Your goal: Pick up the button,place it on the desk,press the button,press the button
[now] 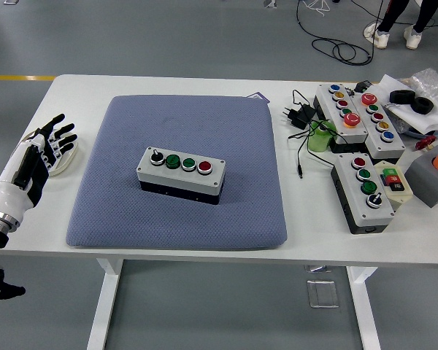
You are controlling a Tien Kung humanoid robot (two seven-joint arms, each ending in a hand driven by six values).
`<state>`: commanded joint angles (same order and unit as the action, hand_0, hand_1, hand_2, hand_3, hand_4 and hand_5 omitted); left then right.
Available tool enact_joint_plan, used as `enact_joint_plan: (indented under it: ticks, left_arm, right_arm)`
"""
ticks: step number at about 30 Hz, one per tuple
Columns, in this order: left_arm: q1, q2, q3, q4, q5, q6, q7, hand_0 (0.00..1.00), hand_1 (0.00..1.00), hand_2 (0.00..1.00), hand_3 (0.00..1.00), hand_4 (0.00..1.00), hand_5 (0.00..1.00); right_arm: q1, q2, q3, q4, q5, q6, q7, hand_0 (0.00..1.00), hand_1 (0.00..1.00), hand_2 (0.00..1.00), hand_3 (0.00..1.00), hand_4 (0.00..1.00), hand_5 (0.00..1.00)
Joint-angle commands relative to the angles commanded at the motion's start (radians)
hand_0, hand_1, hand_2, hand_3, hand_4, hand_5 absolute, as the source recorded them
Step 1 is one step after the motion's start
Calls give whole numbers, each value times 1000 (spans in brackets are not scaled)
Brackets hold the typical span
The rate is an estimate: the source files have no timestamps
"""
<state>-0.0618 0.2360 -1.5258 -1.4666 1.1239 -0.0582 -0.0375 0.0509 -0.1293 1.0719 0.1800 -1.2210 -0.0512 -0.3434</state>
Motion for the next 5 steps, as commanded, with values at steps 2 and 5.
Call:
enact_joint_plan:
  ticks: [2, 5]
  left_arm:
    - [-1, 0, 2, 1, 2, -2, 2, 889, 880, 911, 957, 534, 998]
    - [-2, 3, 5, 0, 13, -5, 7, 889, 880, 911, 957, 534, 998]
  right_arm:
    - [0, 0, 0, 0, 1, 0, 0, 663, 650, 717, 603, 392, 249]
    - [1, 1, 0, 0, 1, 0, 0, 663, 650, 717, 603, 392, 249]
